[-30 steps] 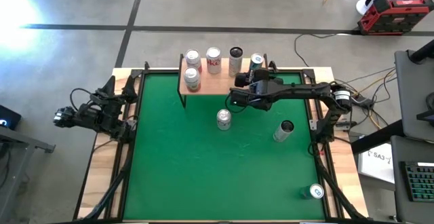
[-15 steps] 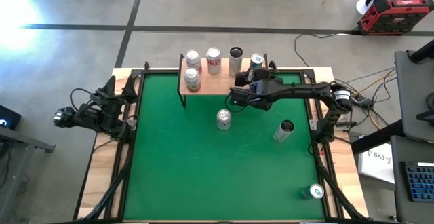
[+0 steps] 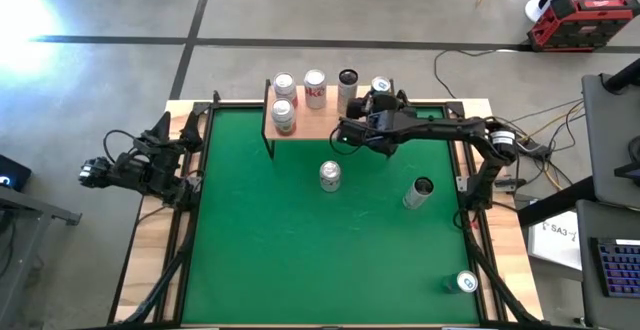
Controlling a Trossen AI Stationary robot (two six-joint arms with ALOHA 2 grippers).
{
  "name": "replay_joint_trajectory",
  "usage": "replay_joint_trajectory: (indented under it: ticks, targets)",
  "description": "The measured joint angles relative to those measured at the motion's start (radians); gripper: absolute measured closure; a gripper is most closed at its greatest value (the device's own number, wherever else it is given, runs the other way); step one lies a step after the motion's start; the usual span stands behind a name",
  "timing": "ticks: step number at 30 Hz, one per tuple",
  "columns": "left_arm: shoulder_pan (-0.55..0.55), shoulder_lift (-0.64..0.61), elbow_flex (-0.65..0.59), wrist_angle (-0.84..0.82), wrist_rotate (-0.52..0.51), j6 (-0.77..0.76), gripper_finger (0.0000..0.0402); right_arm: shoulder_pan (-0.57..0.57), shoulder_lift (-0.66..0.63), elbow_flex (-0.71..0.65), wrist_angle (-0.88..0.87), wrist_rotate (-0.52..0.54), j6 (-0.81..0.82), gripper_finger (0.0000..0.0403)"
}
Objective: Place canned beverage on shelf
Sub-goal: Put the top blue soda can on the shelf
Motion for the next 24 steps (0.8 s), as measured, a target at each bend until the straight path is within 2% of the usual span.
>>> replay_joint_trajectory:
  ticks: [11,16,24]
  targets:
    - [0.0,0.0,0.0,-0.013,0.0,0.0,0.0022,-0.001,0.019,0.005,0.005,-0.013,-0.022,0.0039]
    - [0.0,0.0,0.0,-0.017,0.0,0.0,0.0022,0.01,0.019,0.021,-0.058,-0.016,-0.009,0.0039]
    - [0.0,0.0,0.0,-0.016,0.0,0.0,0.0022,0.01,0.017,0.053,-0.257,-0.077,0.181,0.0039]
